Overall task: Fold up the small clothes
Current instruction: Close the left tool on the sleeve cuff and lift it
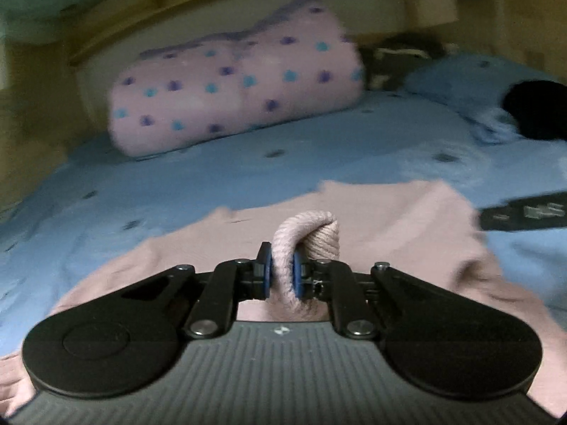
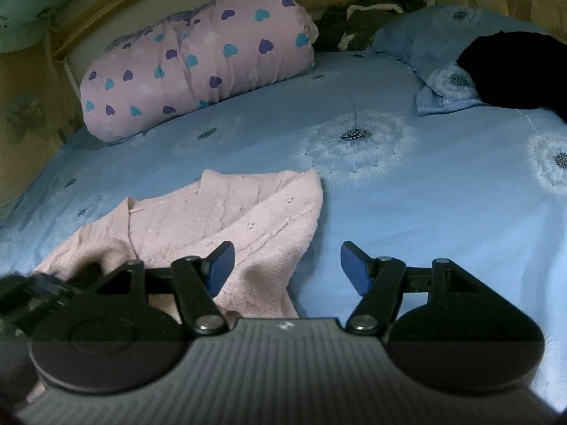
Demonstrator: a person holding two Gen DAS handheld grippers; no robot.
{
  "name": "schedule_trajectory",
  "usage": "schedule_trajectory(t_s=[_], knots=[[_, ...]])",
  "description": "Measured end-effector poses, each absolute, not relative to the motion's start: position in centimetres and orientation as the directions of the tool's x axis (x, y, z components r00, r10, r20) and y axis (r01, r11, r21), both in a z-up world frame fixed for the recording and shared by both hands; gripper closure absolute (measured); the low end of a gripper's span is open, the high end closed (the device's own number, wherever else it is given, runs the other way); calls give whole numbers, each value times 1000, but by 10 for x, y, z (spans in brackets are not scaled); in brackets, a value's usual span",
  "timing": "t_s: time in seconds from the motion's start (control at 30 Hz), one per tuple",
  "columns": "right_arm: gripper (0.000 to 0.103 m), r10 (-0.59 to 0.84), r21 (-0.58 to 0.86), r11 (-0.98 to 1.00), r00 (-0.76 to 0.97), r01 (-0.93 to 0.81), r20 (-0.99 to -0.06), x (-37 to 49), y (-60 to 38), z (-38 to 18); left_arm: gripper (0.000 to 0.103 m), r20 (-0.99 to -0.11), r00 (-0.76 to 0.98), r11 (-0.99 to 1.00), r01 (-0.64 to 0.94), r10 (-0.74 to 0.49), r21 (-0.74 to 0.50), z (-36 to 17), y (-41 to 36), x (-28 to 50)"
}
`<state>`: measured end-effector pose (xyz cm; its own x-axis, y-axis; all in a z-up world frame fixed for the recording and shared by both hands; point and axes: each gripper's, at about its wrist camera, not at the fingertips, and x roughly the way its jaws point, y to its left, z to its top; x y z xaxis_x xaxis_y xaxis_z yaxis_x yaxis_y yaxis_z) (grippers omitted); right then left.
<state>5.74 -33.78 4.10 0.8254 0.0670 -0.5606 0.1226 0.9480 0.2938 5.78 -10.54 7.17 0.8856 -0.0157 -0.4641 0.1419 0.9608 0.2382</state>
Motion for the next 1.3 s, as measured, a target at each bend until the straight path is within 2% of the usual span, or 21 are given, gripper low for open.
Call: schedule_trajectory(t_s=[0.2,0.3,0.4,0.53,0.6,0.67,0.73,0.9,0.93,1.0,1.07,1.1,1.2,1.3], knots=[[35,68,279,954,821,114,-567,57,-335,41,89,-476,868,963,-7,140,269,69,-41,80],[35,64,267,957,817,112,-573,57,-333,41,88,-521,834,963,-43,181,266,61,-10,88],[35,62,261,959,813,112,-579,58,-332,40,88,-579,798,979,-65,169,195,58,16,91],[35,59,251,962,809,111,-584,59,-329,39,86,-633,772,997,-13,62,83,54,32,92],[35,58,247,963,808,110,-587,60,-327,39,76,-662,749,999,12,25,51,48,30,94],[35,58,244,963,806,110,-589,60,-326,38,40,-682,732,1000,19,0,20,40,26,99],[35,58,246,963,804,112,-592,61,-326,38,23,-669,743,1000,7,0,8,34,24,101],[35,63,254,961,807,110,-587,60,-328,38,23,-665,747,999,6,18,34,18,13,112],[35,64,255,961,807,109,-587,60,-328,38,24,-669,744,1000,4,16,29,14,13,115],[35,64,255,961,807,110,-588,60,-328,38,36,-660,751,1000,7,-2,5,10,12,117],[35,62,254,961,806,111,-589,61,-328,38,77,-633,774,1000,13,-23,-20,11,11,114],[35,61,252,961,806,112,-589,61,-328,38,89,-614,789,1000,0,-4,-6,14,9,111],[35,57,248,962,807,113,-588,60,-328,38,91,-552,834,999,7,-30,-44,35,13,102],[35,55,240,965,809,108,-585,59,-326,37,91,-476,879,1000,-6,3,-6,58,18,93]])
